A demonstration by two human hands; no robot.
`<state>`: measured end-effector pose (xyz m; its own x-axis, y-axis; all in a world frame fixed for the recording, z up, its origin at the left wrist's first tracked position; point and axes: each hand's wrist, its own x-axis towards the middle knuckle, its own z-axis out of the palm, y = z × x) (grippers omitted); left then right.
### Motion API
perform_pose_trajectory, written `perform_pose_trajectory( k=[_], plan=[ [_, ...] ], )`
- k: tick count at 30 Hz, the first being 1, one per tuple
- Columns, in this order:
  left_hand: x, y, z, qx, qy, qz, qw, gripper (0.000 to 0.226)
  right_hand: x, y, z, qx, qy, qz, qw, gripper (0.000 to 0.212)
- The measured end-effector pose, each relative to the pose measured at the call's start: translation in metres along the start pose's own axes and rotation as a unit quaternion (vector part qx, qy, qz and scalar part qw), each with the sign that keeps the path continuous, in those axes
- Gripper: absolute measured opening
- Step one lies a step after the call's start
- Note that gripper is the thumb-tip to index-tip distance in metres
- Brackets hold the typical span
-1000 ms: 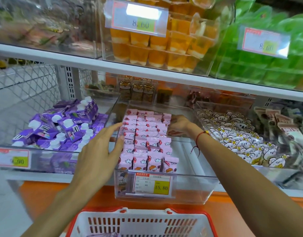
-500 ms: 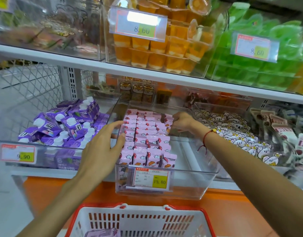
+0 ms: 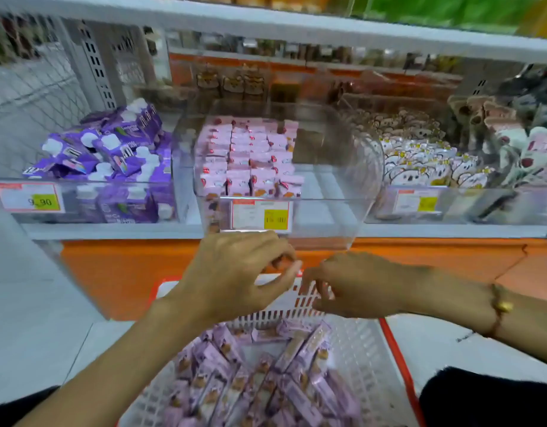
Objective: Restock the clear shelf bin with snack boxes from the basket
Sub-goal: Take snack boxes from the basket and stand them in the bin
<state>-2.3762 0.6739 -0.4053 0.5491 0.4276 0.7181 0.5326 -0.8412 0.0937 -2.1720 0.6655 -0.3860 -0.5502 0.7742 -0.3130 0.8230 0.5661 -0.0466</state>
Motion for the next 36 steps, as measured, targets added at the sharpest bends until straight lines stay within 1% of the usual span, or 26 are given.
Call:
perform_pose_trajectory(
  k=[2,3,4,6,8,10,11,12,14,15,17,18,19,22,23,24,25,26,28,29,30,31,32,33,34,36],
  plan=[
    [-0.030,0.000,0.031,-0.023,-0.170,-0.067,0.983,0.023,0.024,0.008,0.052,-0.026,-0.140,0.017,0.990,0.031],
    [-0.048,-0.004,0.049,-0.034,-0.254,-0.123,0.959,0.024,0.036,0.014,0.078,-0.040,-0.187,0.031,0.981,0.034],
    [-0.070,-0.011,0.068,-0.051,-0.325,-0.179,0.927,0.026,0.048,0.020,0.103,-0.049,-0.212,0.049,0.975,0.035],
    [-0.117,-0.022,0.101,-0.113,-0.424,-0.292,0.850,0.032,0.066,0.028,0.150,-0.023,-0.194,0.097,0.976,0.035],
    [-0.158,-0.023,0.124,-0.169,-0.445,-0.395,0.786,0.036,0.073,0.028,0.194,0.082,-0.155,0.148,0.973,0.034],
    [-0.189,-0.020,0.143,-0.167,-0.437,-0.461,0.754,0.032,0.064,0.013,0.235,0.133,-0.144,0.123,0.973,0.038],
    [-0.202,-0.016,0.150,-0.169,-0.438,-0.479,0.742,0.032,0.057,0.000,0.253,0.130,-0.148,0.104,0.975,0.041],
    [-0.211,-0.012,0.158,-0.191,-0.444,-0.489,0.726,0.034,0.049,-0.014,0.273,0.153,-0.117,0.114,0.975,0.042],
    [-0.223,-0.002,0.170,-0.257,-0.471,-0.500,0.680,0.048,0.044,-0.032,0.303,0.230,-0.052,0.122,0.964,0.041],
    [-0.227,0.003,0.176,-0.261,-0.495,-0.498,0.663,0.055,0.043,-0.034,0.310,0.219,-0.038,0.098,0.970,0.043],
    [-0.233,0.009,0.188,-0.221,-0.565,-0.462,0.647,0.065,0.050,-0.030,0.310,0.225,-0.063,0.101,0.967,0.051],
    [-0.235,0.012,0.194,-0.205,-0.589,-0.434,0.650,0.063,0.052,-0.025,0.311,0.242,-0.078,0.109,0.961,0.052],
    [-0.235,0.016,0.198,-0.186,-0.595,-0.411,0.665,0.056,0.056,-0.021,0.311,0.259,-0.097,0.115,0.954,0.051],
    [-0.237,0.019,0.201,-0.118,-0.565,-0.391,0.717,0.041,0.058,-0.014,0.307,0.328,-0.132,0.127,0.927,0.045],
    [-0.240,0.019,0.199,-0.114,-0.557,-0.398,0.720,0.042,0.058,-0.011,0.306,0.361,-0.139,0.141,0.911,0.036],
    [-0.241,0.018,0.196,-0.124,-0.545,-0.415,0.718,0.042,0.058,-0.008,0.303,0.410,-0.136,0.165,0.887,0.020],
    [-0.241,0.015,0.191,-0.139,-0.519,-0.447,0.715,0.039,0.057,-0.006,0.294,0.478,-0.130,0.190,0.848,0.011],
    [-0.240,0.011,0.185,-0.153,-0.474,-0.488,0.717,0.032,0.058,-0.001,0.287,0.547,-0.106,0.211,0.803,0.020],
    [-0.230,0.000,0.172,-0.188,-0.355,-0.585,0.705,0.027,0.056,0.009,0.268,0.664,-0.055,0.259,0.699,0.013],
    [-0.223,-0.007,0.164,-0.229,-0.278,-0.645,0.674,0.028,0.055,0.013,0.258,0.709,-0.035,0.274,0.648,0.022],
    [-0.213,-0.015,0.155,-0.293,-0.199,-0.703,0.616,0.029,0.055,0.017,0.247,0.753,-0.018,0.280,0.596,0.033],
    [-0.201,-0.022,0.146,-0.367,-0.143,-0.743,0.542,0.034,0.055,0.021,0.237,0.783,0.001,0.274,0.558,0.038],
    [-0.189,-0.028,0.136,-0.427,-0.113,-0.762,0.474,0.043,0.055,0.023,0.223,0.798,0.014,0.266,0.540,0.041],
    [-0.178,-0.032,0.126,-0.469,-0.100,-0.768,0.426,0.049,0.055,0.024,0.210,0.800,0.021,0.258,0.541,0.043],
    [-0.168,-0.034,0.118,-0.506,-0.080,-0.766,0.389,0.050,0.053,0.025,0.197,0.796,0.023,0.254,0.549,0.045],
    [-0.153,-0.036,0.105,-0.566,-0.035,-0.753,0.334,0.050,0.050,0.024,0.173,0.777,0.013,0.243,0.580,0.043]
  ],
)
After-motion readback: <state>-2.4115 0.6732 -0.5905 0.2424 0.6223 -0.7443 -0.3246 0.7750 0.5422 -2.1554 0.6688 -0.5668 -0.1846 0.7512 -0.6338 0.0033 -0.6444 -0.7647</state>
